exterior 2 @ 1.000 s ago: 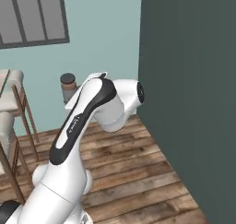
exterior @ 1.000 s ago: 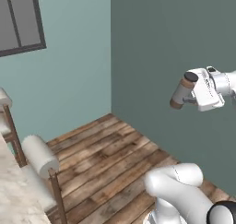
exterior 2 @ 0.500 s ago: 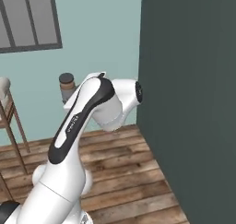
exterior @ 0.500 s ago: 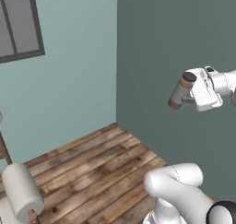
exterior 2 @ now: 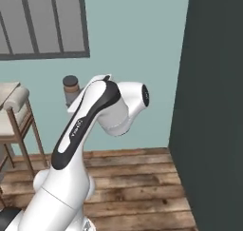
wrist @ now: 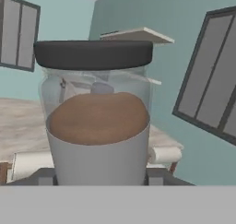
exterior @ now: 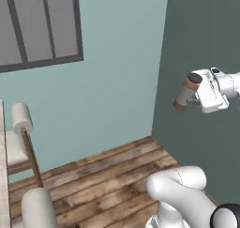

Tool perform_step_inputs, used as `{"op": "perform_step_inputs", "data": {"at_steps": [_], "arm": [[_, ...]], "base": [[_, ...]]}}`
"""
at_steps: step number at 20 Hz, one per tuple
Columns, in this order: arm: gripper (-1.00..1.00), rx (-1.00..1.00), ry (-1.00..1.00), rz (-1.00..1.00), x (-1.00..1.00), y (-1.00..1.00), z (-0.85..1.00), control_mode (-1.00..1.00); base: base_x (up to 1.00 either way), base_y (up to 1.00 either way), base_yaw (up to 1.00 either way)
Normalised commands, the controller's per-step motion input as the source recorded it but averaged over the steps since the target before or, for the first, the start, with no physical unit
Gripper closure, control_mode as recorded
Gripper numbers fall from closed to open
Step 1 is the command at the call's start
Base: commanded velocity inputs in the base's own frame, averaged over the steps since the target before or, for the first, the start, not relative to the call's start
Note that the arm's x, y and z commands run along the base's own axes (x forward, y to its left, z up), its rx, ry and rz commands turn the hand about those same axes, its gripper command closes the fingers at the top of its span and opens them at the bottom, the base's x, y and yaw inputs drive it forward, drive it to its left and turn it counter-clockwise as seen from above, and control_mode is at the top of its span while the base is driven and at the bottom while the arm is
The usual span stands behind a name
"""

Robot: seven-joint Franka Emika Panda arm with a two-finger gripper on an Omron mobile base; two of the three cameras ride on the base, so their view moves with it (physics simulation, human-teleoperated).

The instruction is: Take the cinnamon bottle from the cabinet and place it on the dining table, next to the plate with the cupcake. Then take the chocolate from the dining counter and place it on the cupcake plate.

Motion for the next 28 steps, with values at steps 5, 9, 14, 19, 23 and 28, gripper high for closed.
{"op": "perform_step_inputs", "data": {"at_steps": [5, 9, 14, 19, 23, 28], "arm": [[1.0, 0.0, 0.0, 0.0, 0.0, 0.0, 0.0, 1.0], [1.0, 0.0, 0.0, 0.0, 0.0, 0.0, 0.0, 1.0], [1.0, 0.0, 0.0, 0.0, 0.0, 0.0, 0.0, 1.0], [1.0, 0.0, 0.0, 0.0, 0.0, 0.0, 0.0, 1.0], [1.0, 0.0, 0.0, 0.0, 0.0, 0.0, 0.0, 1.0], [1.0, 0.0, 0.0, 0.0, 0.0, 0.0, 0.0, 1.0]], "base": [[0.7, 0.0, 0.53], [0.69, 0.0, 0.54], [0.66, -0.02, 0.57], [0.66, -0.03, 0.57], [0.58, -0.05, 0.66], [0.47, -0.07, 0.73]]}}
